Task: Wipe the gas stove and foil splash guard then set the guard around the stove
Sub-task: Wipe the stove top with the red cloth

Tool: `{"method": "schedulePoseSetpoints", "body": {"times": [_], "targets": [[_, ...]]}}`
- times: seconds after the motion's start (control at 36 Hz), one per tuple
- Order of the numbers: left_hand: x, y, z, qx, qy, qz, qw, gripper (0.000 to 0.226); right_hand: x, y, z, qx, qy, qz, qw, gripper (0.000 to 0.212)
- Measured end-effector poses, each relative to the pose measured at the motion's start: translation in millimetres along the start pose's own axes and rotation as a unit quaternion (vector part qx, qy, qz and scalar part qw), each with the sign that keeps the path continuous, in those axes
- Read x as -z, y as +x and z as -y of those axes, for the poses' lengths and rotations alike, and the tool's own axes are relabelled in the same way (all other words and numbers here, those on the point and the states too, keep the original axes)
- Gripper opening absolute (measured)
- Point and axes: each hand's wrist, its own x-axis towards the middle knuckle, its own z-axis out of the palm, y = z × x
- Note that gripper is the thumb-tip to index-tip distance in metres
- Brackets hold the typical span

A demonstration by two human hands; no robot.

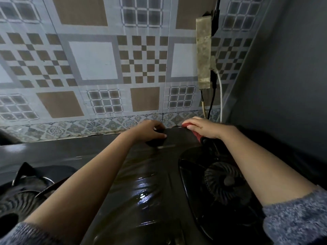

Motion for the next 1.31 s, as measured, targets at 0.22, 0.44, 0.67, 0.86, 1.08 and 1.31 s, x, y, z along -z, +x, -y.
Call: {"method": "schedulePoseSetpoints", "body": {"times": [0.22, 0.44, 0.67, 0.86, 1.08, 1.31], "targets": [[-9, 12, -11, -0.015, -0.006, -0.008, 1.000, 0.038, 11, -27, -46, -0.012, 0.062, -0.069, 0.996, 0.035], [-21, 25, -32, -0.032, 0.012, -0.011, 0.999, 0.042, 19, -49, -70, -0.042, 0.050, -0.114, 0.991, 0.041], [-27, 27, -32, -0.038, -0.011, -0.026, 0.999, 0.039, 23, -46, -60, -0.169, 0.033, -0.148, 0.974, 0.057], [-29, 24, -33, -0.034, -0.001, -0.037, 0.999, 0.041, 14, -45, -40, -0.123, 0.068, -0.142, 0.980, 0.043], [-28, 23, -37, -0.020, 0.018, -0.032, 0.999, 0.041, 20, -54, -26, -0.022, 0.149, -0.004, 0.989, 0.053], [-27, 15, -35, -0.020, 0.023, -0.041, 0.999, 0.042, 16, -68, -26, -0.089, 0.088, -0.141, 0.982, 0.044]]}}
